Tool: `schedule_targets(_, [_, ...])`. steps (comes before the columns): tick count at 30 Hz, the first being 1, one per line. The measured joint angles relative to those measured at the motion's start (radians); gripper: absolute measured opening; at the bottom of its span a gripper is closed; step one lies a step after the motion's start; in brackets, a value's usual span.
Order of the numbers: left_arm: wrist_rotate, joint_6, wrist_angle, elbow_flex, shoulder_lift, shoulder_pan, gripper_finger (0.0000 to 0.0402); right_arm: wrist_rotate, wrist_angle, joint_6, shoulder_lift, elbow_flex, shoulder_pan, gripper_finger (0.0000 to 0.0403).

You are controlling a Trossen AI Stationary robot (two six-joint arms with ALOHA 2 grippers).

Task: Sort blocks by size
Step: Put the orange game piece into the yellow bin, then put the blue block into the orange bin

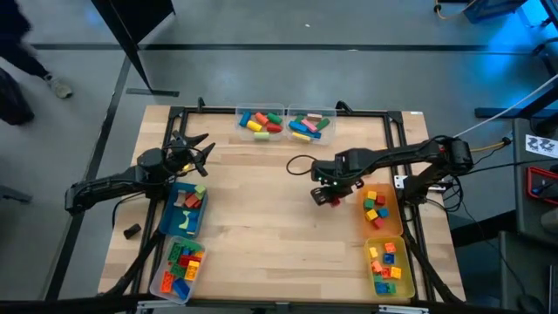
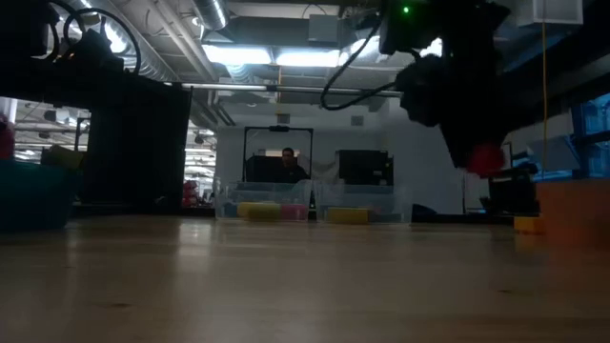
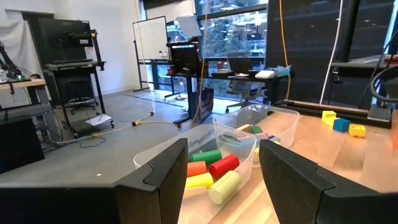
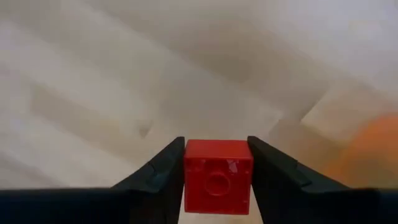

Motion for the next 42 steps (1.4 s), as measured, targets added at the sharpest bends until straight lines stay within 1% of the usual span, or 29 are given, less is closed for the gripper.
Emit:
schedule_targets(3, [0.000, 0.000, 0.000, 0.000, 0.000, 0.000, 0.0184, -0.087, -0.019, 0.000, -0.001, 0.016, 0.000, 0.0149])
schedule_targets(8, [0.000, 0.000, 0.000, 0.000, 0.000, 0.000, 0.0184, -0.241, -0.081, 0.015, -0.001, 0.019, 0.000, 0.0168])
schedule_targets(11, [0.000, 0.000, 0.000, 0.000, 0.000, 0.000, 0.0184, -0.325, -0.117, 0.026, -0.001, 0.019, 0.011, 0.0172])
schedule_targets(17, [0.000, 0.000, 0.000, 0.000, 0.000, 0.000, 0.0184, -0.380, -0.135, 0.030, -0.001, 0.019, 0.099, 0.0156])
schedule_targets(21, [0.000, 0.000, 0.000, 0.000, 0.000, 0.000, 0.0184, -0.388, -0.146, 0.070, -0.001, 0.019, 0.189, 0.0154])
schedule_targets(25, [0.000, 0.000, 0.000, 0.000, 0.000, 0.000, 0.0184, -0.387, -0.190, 0.130, -0.002, 0.019, 0.298, 0.0167])
schedule_targets(30, [0.000, 0.000, 0.000, 0.000, 0.000, 0.000, 0.0184, -0.355, -0.242, 0.231, -0.002, 0.019, 0.444, 0.0174])
schedule_targets(34, [0.000, 0.000, 0.000, 0.000, 0.000, 0.000, 0.0184, -0.289, -0.259, 0.308, -0.002, 0.019, 0.555, 0.0175])
schedule_targets(37, [0.000, 0.000, 0.000, 0.000, 0.000, 0.000, 0.0184, -0.218, -0.268, 0.361, -0.002, 0.019, 0.620, 0.0176])
schedule_targets(40, [0.000, 0.000, 0.000, 0.000, 0.000, 0.000, 0.0184, -0.172, -0.266, 0.417, -0.002, 0.019, 0.656, 0.0176])
schedule_targets(42, [0.000, 0.000, 0.000, 0.000, 0.000, 0.000, 0.0184, -0.150, -0.266, 0.443, -0.003, 0.019, 0.654, 0.0177])
